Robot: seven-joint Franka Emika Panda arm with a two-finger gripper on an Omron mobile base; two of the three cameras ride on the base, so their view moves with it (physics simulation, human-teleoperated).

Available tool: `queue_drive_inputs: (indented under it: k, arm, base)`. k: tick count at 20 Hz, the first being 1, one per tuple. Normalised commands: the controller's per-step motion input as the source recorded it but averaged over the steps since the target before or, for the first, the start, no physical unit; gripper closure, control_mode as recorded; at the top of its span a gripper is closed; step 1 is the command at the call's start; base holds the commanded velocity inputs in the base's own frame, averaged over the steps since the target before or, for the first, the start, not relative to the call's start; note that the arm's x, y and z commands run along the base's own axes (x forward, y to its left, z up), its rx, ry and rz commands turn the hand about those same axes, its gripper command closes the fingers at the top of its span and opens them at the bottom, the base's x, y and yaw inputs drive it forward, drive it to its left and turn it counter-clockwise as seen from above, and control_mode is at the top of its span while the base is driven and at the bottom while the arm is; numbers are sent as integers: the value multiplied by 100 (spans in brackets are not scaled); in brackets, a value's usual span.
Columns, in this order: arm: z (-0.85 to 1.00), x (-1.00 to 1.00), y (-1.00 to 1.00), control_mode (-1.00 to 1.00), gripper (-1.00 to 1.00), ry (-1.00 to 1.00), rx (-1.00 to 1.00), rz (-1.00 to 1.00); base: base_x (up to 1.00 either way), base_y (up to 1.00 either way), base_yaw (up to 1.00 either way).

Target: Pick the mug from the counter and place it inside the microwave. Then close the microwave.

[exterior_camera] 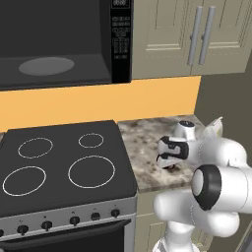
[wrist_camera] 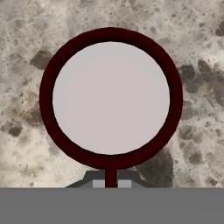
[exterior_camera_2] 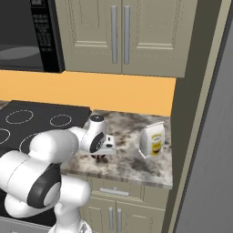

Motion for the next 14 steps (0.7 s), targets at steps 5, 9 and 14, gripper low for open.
queue_drive_inputs:
  k: [5,9,14]
  arm:
    - [36,-15,6,-100,100,0,0,0]
    - [74,-3,6,-100,100,0,0,0]
    - [77,-13,5,-100,100,4,0,0]
  base:
    - [0,0,0]
    - [0,0,0]
    - [0,0,0]
